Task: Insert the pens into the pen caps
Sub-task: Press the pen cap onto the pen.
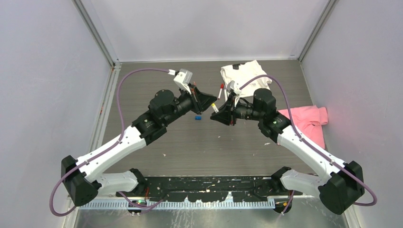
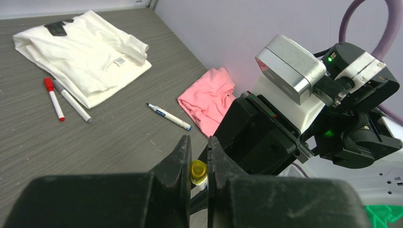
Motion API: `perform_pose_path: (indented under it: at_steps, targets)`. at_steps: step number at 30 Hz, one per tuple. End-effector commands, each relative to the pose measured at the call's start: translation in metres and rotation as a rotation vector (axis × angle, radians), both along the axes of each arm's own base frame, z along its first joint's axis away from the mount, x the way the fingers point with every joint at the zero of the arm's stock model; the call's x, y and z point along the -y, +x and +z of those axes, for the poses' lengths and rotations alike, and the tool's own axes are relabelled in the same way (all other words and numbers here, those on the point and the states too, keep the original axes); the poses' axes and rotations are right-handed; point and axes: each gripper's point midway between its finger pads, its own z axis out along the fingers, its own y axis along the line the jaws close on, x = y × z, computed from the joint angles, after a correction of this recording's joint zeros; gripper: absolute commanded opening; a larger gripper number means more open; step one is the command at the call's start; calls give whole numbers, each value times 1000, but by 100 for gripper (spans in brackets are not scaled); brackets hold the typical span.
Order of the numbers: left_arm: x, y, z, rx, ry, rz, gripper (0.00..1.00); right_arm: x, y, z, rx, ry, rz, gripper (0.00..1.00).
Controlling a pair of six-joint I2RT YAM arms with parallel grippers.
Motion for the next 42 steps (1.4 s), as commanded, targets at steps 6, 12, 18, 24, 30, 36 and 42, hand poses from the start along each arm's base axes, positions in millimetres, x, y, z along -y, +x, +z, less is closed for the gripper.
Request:
perform_pose_path:
  at_steps: [6,12,18,24,30,36,42]
  targets:
    - [9,-49,-141,-468,280,-181,1,14,33,146,471,204,-165,1]
    - [5,-45,-167,-665,273,-47,0,10,39,141,561,105,-206,1]
    - [0,-52,-177,-520,369,-36,1,7,44,147,516,142,-218,0]
    - [22,-72,-170,-404,222,-233,1,-1,30,159,377,281,-115,1]
    - [22,-93,-167,-429,106,-394,1,3,31,167,384,306,-100,1]
    - [14,-93,-189,-579,139,-367,1,10,43,170,493,241,-167,1]
    - [-3,-75,-228,-706,297,-97,1,17,59,169,595,151,-253,0]
